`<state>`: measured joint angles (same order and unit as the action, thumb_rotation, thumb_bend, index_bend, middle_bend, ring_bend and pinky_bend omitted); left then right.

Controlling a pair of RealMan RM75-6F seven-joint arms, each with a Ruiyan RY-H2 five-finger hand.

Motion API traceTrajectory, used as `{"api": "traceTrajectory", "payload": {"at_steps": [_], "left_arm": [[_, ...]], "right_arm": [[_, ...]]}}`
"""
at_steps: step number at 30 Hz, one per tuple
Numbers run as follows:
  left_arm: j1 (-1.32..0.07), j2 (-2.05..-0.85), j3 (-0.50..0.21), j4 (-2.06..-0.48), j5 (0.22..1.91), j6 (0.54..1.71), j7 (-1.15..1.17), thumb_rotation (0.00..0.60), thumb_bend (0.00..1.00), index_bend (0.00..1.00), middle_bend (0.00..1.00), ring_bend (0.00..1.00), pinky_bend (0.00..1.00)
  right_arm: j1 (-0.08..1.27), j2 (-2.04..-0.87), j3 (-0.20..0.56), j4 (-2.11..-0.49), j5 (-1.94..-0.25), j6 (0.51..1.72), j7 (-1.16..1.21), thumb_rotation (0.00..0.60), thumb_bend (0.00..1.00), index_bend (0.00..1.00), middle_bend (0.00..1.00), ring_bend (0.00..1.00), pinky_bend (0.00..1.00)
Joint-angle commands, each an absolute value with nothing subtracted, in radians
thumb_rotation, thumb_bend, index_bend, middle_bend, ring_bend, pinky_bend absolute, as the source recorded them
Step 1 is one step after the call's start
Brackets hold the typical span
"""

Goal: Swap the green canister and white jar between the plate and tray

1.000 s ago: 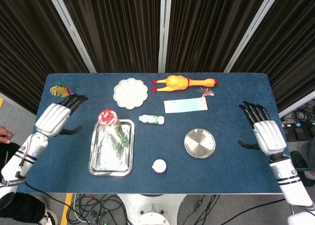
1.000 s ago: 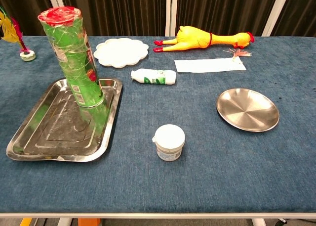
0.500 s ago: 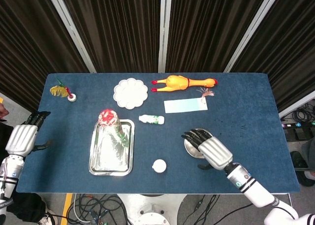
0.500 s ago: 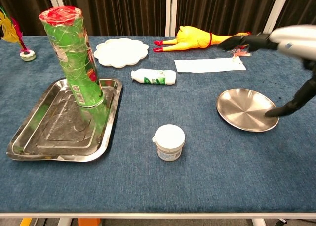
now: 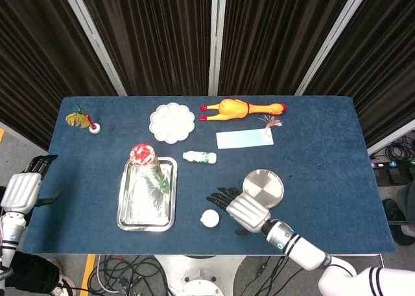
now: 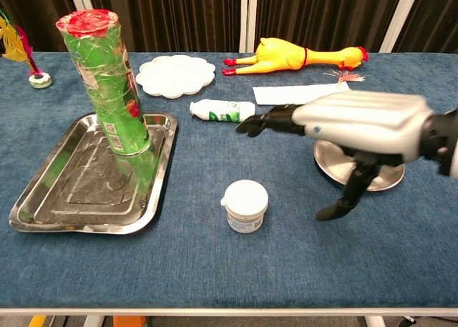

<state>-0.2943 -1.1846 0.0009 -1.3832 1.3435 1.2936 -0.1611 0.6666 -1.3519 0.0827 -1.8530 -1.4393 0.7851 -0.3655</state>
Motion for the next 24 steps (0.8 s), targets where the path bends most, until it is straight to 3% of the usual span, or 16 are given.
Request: {"api": "traceTrajectory", "payload": {"at_steps": [1,9,16,24], "left_arm": [[-0.288,-1.188,-0.002,-1.376,1.348,1.294,-0.165,0.6,0.2,0.11,0.12,0.08,0.38],[-0.27,-1.196,-0.012,-1.356,1.36,1.294,-0.186,0.6,0.2,0.11,0.12,0.08,0.37],[-0.265,-1.199,-0.018,-1.347,1.371,1.28,-0.202,0.6,0.2,0.12,0.12,0.08,0.37],[-0.264,-1.197,-0.025,-1.345,1.382,1.266,-0.21,0.6,0.2,0.12,0.12,0.08,0.37]], "right_arm": [[0.7,-1.419,0.078,-1.828,-1.384,0.762,-0.439,0.6,0.05,0.0,0.1,0.0,0.18],[0.736,-1.508,0.07,-1.774,-1.285,0.765,-0.547,0.6,0.08,0.01,0.13,0.04,0.23],[0.751,-1.54,0.058,-1.762,-1.228,0.794,-0.597,0.6,0.13,0.17,0.25,0.18,0.36],[0.758,-1.565,0.05,-1.747,-1.239,0.828,-0.59,0.6,0.18,0.27,0.31,0.25,0.41]]}}
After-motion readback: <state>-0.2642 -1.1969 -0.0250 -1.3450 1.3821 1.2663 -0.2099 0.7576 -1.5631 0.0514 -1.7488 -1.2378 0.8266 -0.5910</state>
